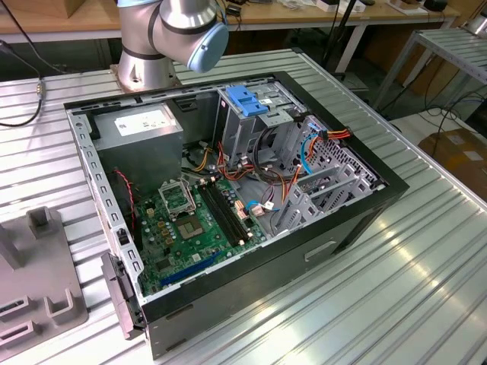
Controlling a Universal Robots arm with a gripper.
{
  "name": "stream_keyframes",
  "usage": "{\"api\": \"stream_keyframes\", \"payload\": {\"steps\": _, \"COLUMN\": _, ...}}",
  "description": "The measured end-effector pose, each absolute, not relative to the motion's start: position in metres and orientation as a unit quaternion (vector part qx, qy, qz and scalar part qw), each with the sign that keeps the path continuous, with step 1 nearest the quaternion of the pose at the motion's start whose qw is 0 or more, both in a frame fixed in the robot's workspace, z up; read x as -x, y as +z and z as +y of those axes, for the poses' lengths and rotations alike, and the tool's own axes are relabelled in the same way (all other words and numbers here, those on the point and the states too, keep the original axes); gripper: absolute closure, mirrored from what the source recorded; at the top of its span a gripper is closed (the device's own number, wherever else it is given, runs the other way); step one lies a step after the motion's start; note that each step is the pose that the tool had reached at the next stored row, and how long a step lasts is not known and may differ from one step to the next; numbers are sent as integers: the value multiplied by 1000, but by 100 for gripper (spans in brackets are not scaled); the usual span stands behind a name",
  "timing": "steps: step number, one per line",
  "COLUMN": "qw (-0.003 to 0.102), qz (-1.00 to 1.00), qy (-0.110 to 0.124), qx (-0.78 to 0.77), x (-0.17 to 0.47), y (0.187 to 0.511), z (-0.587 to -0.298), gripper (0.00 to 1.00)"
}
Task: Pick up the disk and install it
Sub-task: 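Pick up the disk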
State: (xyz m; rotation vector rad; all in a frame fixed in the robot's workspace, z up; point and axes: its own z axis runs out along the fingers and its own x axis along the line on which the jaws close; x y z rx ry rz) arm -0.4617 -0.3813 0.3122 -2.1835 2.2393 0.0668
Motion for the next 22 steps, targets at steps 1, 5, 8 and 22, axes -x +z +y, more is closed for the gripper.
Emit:
{"api": "stream_keyframes", "payload": {"steps": 1, "qw": 7, "qz": 716, "qy": 21, "qx": 698, "x": 462, "y": 314, "z": -381, "gripper": 63}}
{"api": "stream_keyframes", "payload": {"steps": 5, "qw": 7, "qz": 716, "qy": 21, "qx": 698, "x": 462, "y": 323, "z": -381, "gripper": 63}}
{"api": "stream_keyframes", "payload": {"steps": 8, "qw": 7, "qz": 716, "qy": 21, "qx": 698, "x": 462, "y": 330, "z": -381, "gripper": 63}}
{"api": "stream_keyframes", "payload": {"steps": 22, "qw": 7, "qz": 716, "qy": 21, "qx": 698, "x": 462, "y": 361, "z": -381, "gripper": 63}}
